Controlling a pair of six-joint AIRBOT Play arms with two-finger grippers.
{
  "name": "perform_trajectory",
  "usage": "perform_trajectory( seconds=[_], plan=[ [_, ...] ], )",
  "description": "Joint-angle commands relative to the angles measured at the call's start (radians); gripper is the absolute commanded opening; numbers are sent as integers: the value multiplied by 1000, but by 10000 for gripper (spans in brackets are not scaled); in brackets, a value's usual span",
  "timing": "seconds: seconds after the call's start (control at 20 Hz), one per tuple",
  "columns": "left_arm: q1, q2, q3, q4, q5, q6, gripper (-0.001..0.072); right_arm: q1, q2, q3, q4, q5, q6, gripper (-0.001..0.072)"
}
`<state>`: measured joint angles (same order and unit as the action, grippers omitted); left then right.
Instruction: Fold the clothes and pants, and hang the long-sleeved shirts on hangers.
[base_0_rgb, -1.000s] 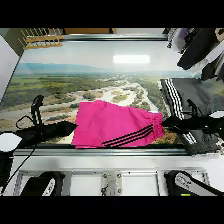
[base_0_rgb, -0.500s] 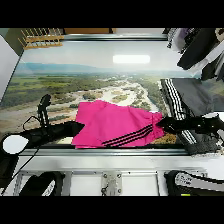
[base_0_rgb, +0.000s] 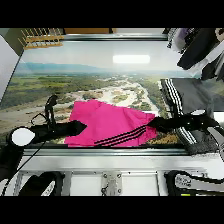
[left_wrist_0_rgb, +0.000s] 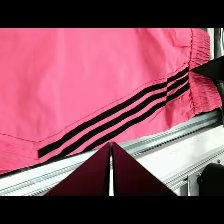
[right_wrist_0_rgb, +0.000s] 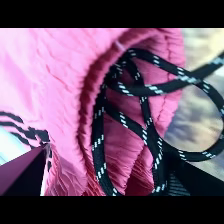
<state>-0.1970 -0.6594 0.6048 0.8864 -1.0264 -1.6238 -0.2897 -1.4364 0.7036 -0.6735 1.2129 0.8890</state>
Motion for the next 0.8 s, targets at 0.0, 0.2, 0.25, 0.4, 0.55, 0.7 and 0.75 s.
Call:
perform_trajectory(
  seconds=[0.0,0.2,0.25,0.4,0.55,0.7,0.75],
  plan=[
    [-1,-11,0,3,-2,0,6,88,-1,-1,5,-14,0,714],
    [-1,-11,0,3,-1,0,5,160,-1,0,18,-54,-4,146],
    [0,-11,0,3,-1,0,5,172,0,0,52,-58,-32,26],
    [-1,-11,0,3,-1,0,6,183,9,33,148,-54,-73,23],
    [-1,-11,0,3,10,0,5,178,43,190,127,-58,39,22],
    [0,-11,0,4,18,0,6,152,48,444,21,-136,313,22],
    [0,-11,0,4,18,0,5,137,48,530,-39,-193,398,22]
  ],
)
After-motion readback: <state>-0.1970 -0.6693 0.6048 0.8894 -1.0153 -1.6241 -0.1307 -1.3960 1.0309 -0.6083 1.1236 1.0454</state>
